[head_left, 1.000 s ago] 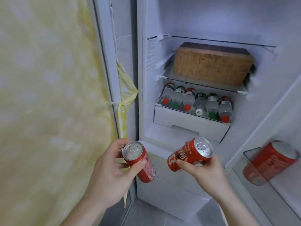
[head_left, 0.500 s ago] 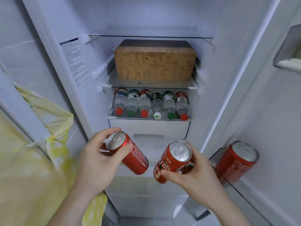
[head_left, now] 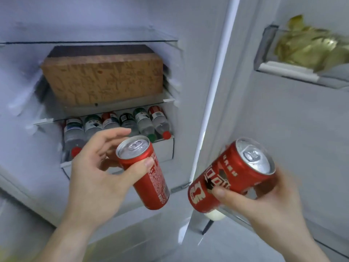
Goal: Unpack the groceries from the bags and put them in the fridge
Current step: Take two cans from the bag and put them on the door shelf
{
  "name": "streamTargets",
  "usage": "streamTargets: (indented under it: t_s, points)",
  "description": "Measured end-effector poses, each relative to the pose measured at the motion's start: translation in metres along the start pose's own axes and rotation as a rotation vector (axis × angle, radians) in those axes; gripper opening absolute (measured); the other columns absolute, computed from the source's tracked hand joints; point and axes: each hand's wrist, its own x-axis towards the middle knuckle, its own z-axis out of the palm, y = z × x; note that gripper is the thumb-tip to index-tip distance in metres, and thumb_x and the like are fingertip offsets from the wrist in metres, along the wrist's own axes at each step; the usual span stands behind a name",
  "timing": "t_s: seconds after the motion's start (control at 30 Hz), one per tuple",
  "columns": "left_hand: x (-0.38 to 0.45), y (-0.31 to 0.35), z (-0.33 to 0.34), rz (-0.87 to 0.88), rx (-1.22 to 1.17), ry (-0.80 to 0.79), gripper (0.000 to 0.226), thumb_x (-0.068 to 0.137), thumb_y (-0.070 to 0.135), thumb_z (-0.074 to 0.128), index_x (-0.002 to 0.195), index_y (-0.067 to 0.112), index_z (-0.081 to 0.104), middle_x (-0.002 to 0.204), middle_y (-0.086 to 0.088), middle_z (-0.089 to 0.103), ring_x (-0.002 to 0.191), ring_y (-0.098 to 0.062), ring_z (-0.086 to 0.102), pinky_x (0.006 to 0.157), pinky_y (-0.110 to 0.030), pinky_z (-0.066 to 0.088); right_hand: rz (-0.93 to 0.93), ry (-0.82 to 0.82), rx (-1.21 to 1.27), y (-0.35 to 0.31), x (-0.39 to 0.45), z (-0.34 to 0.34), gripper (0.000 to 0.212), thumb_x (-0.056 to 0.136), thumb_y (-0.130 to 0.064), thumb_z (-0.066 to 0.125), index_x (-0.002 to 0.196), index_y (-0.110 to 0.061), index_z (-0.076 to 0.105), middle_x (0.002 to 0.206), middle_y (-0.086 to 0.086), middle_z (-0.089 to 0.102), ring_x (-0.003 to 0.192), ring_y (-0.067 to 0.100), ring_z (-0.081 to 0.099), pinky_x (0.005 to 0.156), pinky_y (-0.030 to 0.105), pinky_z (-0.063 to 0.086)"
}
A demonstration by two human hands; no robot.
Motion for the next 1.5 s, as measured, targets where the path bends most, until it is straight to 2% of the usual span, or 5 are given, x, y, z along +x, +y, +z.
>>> streamTargets:
  t_s: [0.13, 0.33, 0.57, 0.9, 1.5]
  points:
    - [0.009, 0.007, 0.009, 0.069, -0.059, -0.081, 0.058, 0.06, 0.046, 0.083, 0.114, 0.039, 0.064, 0.107, 0.016, 0.075, 0.097, -0.01, 0.072, 0.078, -0.018, 0.057, -0.063, 0.257, -0.04, -0.007, -0.001, -0.02, 0.043, 0.044, -0.016, 0.09, 0.083, -0.027, 0.073, 0.08, -0.02, 0.077, 0.075, -0.006, 0.072, 0.063, 0.005, 0.051]
    - [0.011, 0.008, 0.017, 0.102, -0.105, -0.135, 0.056, 0.06, 0.046, 0.083, 0.112, 0.041, 0.065, 0.107, 0.015, 0.075, 0.097, -0.011, 0.072, 0.079, -0.021, 0.057, -0.056, 0.418, -0.117, 0.001, 0.0, -0.042, 0.059, 0.037, -0.044, 0.091, 0.093, -0.053, 0.071, 0.095, -0.021, 0.077, 0.086, -0.002, 0.072, 0.075, 0.011, 0.056]
    - [0.012, 0.012, 0.021, 0.115, -0.097, -0.191, 0.057, 0.059, 0.045, 0.083, 0.113, 0.038, 0.065, 0.104, 0.016, 0.076, 0.092, -0.01, 0.071, 0.077, -0.014, 0.053, 0.089, 0.333, -0.352, 0.015, -0.001, -0.053, 0.058, 0.056, -0.034, 0.097, 0.097, -0.06, 0.065, 0.096, -0.028, 0.072, 0.082, -0.002, 0.069, 0.071, 0.028, 0.053]
    - [0.012, 0.007, 0.028, 0.098, -0.07, -0.263, 0.062, 0.058, 0.036, 0.091, 0.115, 0.037, 0.065, 0.108, 0.015, 0.075, 0.096, -0.01, 0.071, 0.078, -0.014, 0.053, 0.263, 0.238, -0.424, 0.052, 0.001, -0.06, 0.055, 0.063, -0.026, 0.097, 0.105, -0.046, 0.067, 0.096, -0.018, 0.074, 0.069, -0.001, 0.073, 0.066, 0.025, 0.052]
    - [-0.003, 0.027, 0.056, 0.098, -0.052, -0.328, 0.067, 0.054, 0.053, 0.085, 0.116, 0.039, 0.065, 0.112, 0.015, 0.074, 0.1, -0.01, 0.07, 0.085, -0.021, 0.055, 0.306, 0.164, -0.381, 0.061, 0.002, -0.062, 0.076, 0.06, -0.024, 0.098, 0.123, -0.045, 0.06, 0.114, -0.021, 0.069, 0.095, -0.006, 0.069, 0.075, 0.016, 0.057]
